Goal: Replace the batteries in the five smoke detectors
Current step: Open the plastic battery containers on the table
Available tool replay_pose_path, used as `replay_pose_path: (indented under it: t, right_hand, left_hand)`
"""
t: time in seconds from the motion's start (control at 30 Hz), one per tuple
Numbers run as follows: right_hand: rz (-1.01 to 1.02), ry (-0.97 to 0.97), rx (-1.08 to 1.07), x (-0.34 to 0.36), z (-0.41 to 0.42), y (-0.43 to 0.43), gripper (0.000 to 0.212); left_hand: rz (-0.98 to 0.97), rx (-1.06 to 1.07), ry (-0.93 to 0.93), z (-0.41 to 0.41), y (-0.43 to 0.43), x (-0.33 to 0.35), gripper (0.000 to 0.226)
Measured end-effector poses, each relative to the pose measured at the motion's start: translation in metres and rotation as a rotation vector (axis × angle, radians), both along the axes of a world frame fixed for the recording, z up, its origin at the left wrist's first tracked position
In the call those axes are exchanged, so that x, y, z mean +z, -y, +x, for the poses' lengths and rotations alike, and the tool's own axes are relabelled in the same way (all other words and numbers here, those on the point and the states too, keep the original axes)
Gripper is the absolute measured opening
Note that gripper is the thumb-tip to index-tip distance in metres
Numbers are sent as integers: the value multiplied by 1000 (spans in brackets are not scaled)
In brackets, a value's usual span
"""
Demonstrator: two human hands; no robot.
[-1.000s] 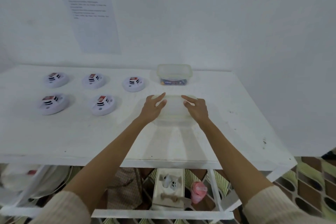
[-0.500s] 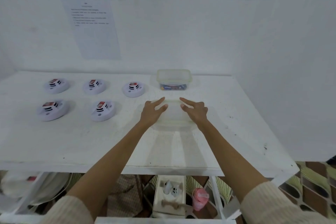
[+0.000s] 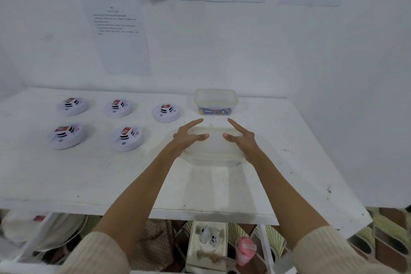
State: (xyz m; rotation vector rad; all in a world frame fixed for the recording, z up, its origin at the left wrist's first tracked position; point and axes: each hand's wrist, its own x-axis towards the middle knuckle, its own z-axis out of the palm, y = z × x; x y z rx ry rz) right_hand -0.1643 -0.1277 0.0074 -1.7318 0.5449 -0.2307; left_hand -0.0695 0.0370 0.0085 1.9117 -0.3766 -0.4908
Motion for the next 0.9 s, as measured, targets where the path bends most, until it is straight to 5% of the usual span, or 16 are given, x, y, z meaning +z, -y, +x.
replay_pose_path:
  t: [0.2,0.37,0.5,0.67,0.77,0.9]
  right_hand:
    - [-102,9,-55,-5,0,-3,69]
    - [-171,-33,-12,1,-1,-1,64]
    - [-313,-81,-52,2,-2,-2,53]
    - [-545,-94,-166,-1,-7,-15,49]
    - [-723,-68,-326,-7,-14,-27,40]
    - [-664,-103,-336,-12,-20,-45,42]
  left_hand:
    - [-6,-14,14,7,2,-6,77]
    - [153,44,253,7,-2,-6,92]
    - [383,-31,555,8,-2,-1,71]
    - [327,-381,759,4,-2,-4,45]
    - [424,-366,779,1,-2,-3,42]
    - [731,-204,842,-5,1,2,46]
